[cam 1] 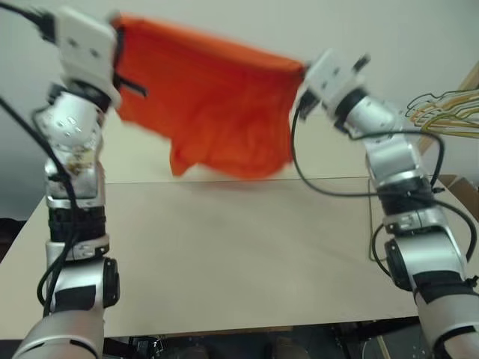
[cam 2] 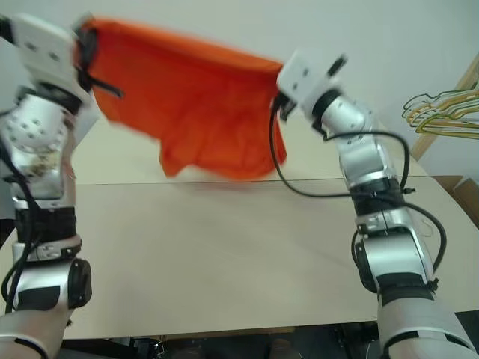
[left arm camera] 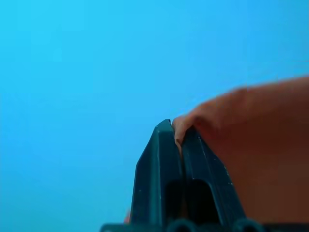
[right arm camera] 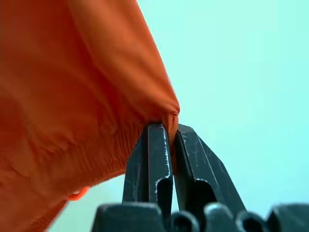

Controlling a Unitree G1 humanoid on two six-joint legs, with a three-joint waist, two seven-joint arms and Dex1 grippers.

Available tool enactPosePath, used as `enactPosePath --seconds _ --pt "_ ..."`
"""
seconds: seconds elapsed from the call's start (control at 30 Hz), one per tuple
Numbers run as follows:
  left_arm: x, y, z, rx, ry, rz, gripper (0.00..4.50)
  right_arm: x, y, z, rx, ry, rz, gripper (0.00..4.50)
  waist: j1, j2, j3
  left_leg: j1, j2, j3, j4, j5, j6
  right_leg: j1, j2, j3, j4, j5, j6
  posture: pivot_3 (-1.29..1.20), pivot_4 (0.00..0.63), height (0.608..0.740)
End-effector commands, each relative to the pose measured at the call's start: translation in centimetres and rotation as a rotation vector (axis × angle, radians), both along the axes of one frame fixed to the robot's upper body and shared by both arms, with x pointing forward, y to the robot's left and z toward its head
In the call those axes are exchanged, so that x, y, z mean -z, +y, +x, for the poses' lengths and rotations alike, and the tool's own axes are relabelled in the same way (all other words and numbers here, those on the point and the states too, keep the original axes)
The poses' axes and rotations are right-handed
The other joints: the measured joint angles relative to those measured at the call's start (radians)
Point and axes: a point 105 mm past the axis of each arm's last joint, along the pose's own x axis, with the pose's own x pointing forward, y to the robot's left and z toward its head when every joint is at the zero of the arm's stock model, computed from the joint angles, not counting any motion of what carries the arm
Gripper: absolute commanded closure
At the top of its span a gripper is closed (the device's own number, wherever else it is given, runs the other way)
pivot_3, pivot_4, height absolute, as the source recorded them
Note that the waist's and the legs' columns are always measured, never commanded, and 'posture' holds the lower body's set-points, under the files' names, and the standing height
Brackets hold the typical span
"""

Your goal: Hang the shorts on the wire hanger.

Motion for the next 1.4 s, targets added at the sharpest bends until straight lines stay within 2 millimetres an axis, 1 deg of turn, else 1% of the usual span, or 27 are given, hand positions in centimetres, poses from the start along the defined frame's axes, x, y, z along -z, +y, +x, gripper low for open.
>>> enactPosePath --seconds 0.03,0.07,0.1,0.13,0.2,0.27,0.3,0.33,0.37,0.4,0.43,0.47,0.53,0.57,0.6,0.7,0.73,0.83,1.0,1.13,1.2,1.27,1.3,1.4 --pt "-2.3 2.2 -4.2 0.035 -0.115 -0.008 4.49 -1.4 -2.0 -1.8 -0.008 -0.122 0.061 4.50 -0.022 0.000 0.000 -0.001 0.000 -0.002 -0.001 0.000 0.000 0.000 -0.002 -0.010 0.000 0.000 0.000 0.07 0.000 0.740" --pt "-1.7 2.1 -4.7 0.060 -0.086 0.028 4.49 -0.9 -1.5 -2.3 -0.040 -0.132 0.033 4.50 -0.030 0.000 0.000 -0.001 0.000 -0.003 -0.001 0.000 0.000 0.000 -0.004 -0.015 -0.002 0.000 0.000 0.08 0.000 0.740" --pt "-0.7 1.9 -5.2 0.075 -0.050 0.091 4.49 0.1 -0.9 -2.8 -0.078 -0.123 -0.012 4.50 -0.039 0.000 0.000 -0.001 0.000 -0.003 -0.001 0.000 0.000 0.000 -0.004 -0.017 -0.002 0.000 0.000 0.08 0.000 0.740" --pt "0.4 1.8 -5.5 0.081 -0.008 0.148 4.49 1.3 -0.3 -3.3 -0.114 -0.113 -0.063 4.50 -0.047 0.000 0.000 -0.001 0.000 -0.003 -0.002 0.000 0.000 0.001 -0.005 -0.018 -0.003 -0.001 0.001 0.08 0.000 0.740" --pt "3.5 1.4 -6.4 0.152 0.128 0.220 4.49 4.4 1.1 -4.1 -0.186 -0.048 -0.151 4.50 -0.055 0.000 0.000 -0.001 0.000 -0.003 -0.002 0.000 0.000 0.002 -0.007 -0.019 -0.005 -0.002 0.004 0.08 0.000 0.740" --pt "7.8 1.2 -7.2 0.217 0.327 0.301 4.49 8.2 2.1 -4.8 -0.226 0.010 -0.276 4.50 -0.059 0.001 0.000 -0.002 0.000 -0.003 -0.001 0.000 0.000 0.003 -0.008 -0.018 -0.005 -0.003 0.003 0.08 0.000 0.740" --pt "10.5 1.1 -7.7 0.238 0.436 0.364 4.49 10.6 2.6 -5.0 -0.243 0.052 -0.349 4.50 -0.059 0.001 0.001 -0.001 0.000 -0.002 0.001 0.000 0.000 0.004 -0.007 -0.017 -0.004 -0.003 0.002 0.08 0.000 0.740" --pt "12.6 1.2 -8.3 0.255 0.535 0.400 4.49 12.5 2.9 -5.4 -0.266 0.081 -0.411 4.50 -0.056 0.001 0.001 0.000 0.000 -0.001 0.003 0.000 0.000 0.004 -0.007 -0.015 -0.002 -0.004 0.002 0.09 0.000 0.740" --pt "15.1 1.1 -9.1 0.278 0.645 0.452 4.49 14.6 3.3 -6.0 -0.300 0.123 -0.476 4.50 -0.052 0.001 0.001 0.001 0.000 -0.001 0.005 0.000 0.000 0.005 -0.007 -0.014 -0.001 -0.004 0.002 0.09 0.000 0.740" --pt "17.9 1.1 -9.9 0.299 0.773 0.497 4.49 17.0 3.5 -6.6 -0.334 0.179 -0.546 4.50 -0.047 0.001 0.002 0.002 0.001 0.000 0.008 0.000 0.000 0.005 -0.007 -0.012 -0.001 -0.004 0.001 0.09 0.000 0.740" --pt "20.5 1.2 -10.8 0.316 0.886 0.540 4.49 19.0 3.5 -7.4 -0.371 0.219 -0.612 4.50 -0.044 0.002 0.002 0.002 0.001 0.000 0.010 0.000 0.000 0.005 -0.007 -0.011 0.000 -0.005 0.001 0.09 0.000 0.740" --pt "22.5 1.4 -11.7 0.331 0.966 0.584 4.49 20.3 3.5 -8.0 -0.400 0.246 -0.653 4.50 -0.039 0.002 0.002 0.002 0.001 0.000 0.012 0.000 0.000 0.005 -0.007 -0.011 0.002 -0.005 0.001 0.09 0.000 0.740" --pt "27.7 1.7 -14.0 0.352 1.169 0.687 4.49 23.7 3.0 -10.0 -0.495 0.363 -0.776 4.50 -0.020 0.003 0.003 0.002 0.002 0.000 0.015 0.000 0.000 0.005 -0.007 -0.009 0.005 -0.006 0.001 0.09 0.000 0.740" --pt "29.1 1.8 -15.0 0.368 1.227 0.723 4.49 24.6 2.7 -10.7 -0.526 0.404 -0.813 4.50 -0.010 0.003 0.003 0.003 0.002 0.000 0.015 0.000 0.000 0.005 -0.007 -0.009 0.005 -0.006 0.001 0.09 0.000 0.740" --pt "30.2 1.8 -15.9 0.383 1.272 0.758 4.49 25.3 2.4 -11.5 -0.556 0.455 -0.846 4.50 -0.004 0.003 0.003 0.003 0.002 0.000 0.015 0.000 0.000 0.005 -0.007 -0.009 0.005 -0.006 0.001 0.09 0.000 0.740" --pt "31.3 1.4 -17.3 0.425 1.324 0.780 4.49 25.9 1.6 -12.8 -0.607 0.537 -0.899 4.50 0.014 0.003 0.003 0.002 0.002 0.000 0.016 0.000 0.001 0.005 -0.007 -0.009 0.005 -0.004 -0.003 0.09 0.000 0.740" --pt "31.4 1.0 -17.7 0.452 1.333 0.780 4.49 26.0 1.2 -13.2 -0.618 0.564 -0.927 4.50 0.017 0.003 0.003 0.002 0.003 0.000 0.016 0.000 0.001 0.005 -0.007 -0.009 0.005 -0.003 -0.005 0.09 0.000 0.740" --pt "31.5 0.4 -18.5 0.488 1.353 0.801 4.49 26.4 -0.2 -14.2 -0.635 0.652 -1.011 4.50 0.024 0.003 0.003 0.002 0.003 -0.001 0.016 -0.003 0.005 0.005 -0.007 -0.009 0.004 -0.003 -0.005 0.09 0.000 0.740" --pt "31.4 -0.5 -19.5 0.551 1.378 0.813 4.49 26.7 -1.3 -15.0 -0.653 0.698 -1.076 4.50 0.031 0.003 0.003 0.000 0.003 -0.001 0.016 -0.004 0.007 0.004 -0.007 -0.009 0.002 -0.003 -0.005 0.09 0.000 0.740" --pt "30.7 -1.5 -21.4 0.655 1.426 0.796 4.49 26.8 -1.6 -15.1 -0.664 0.703 -1.095 4.50 0.029 0.003 0.003 0.000 0.003 0.000 0.017 -0.004 0.007 0.003 -0.007 -0.009 0.002 -0.003 -0.005 0.08 0.000 0.740" --pt "30.9 -1.5 -21.4 0.639 1.418 0.820 4.49 26.9 -2.0 -15.5 -0.682 0.719 -1.117 4.50 0.032 0.003 0.003 0.000 0.003 -0.001 0.017 -0.004 0.007 0.004 -0.007 -0.009 0.002 -0.003 -0.005 0.09 0.000 0.740" --pt "31.1 -1.3 -20.9 0.596 1.398 0.843 4.49 27.0 -2.3 -15.9 -0.700 0.736 -1.136 4.50 0.036 0.003 0.003 0.001 0.003 -0.001 0.017 -0.004 0.007 0.005 -0.007 -0.009 0.002 -0.003 -0.005 0.09 0.000 0.740" --pt "31.2 -1.2 -20.7 0.583 1.395 0.845 4.49 26.9 -2.3 -16.0 -0.706 0.739 -1.141 4.50 0.038 0.003 0.003 0.001 0.003 -0.002 0.017 -0.006 0.010 0.005 -0.007 -0.009 0.002 -0.003 -0.005 0.09 0.000 0.740" --pt "31.3 -0.9 -20.3 0.563 1.385 0.856 3.82 26.6 -2.6 -16.2 -0.695 0.774 -1.140 3.56 0.038 0.003 0.003 0.001 0.003 -0.002 0.017 -0.007 0.012 0.005 -0.007 -0.009 0.002 -0.003 -0.005 0.09 0.000 0.740"
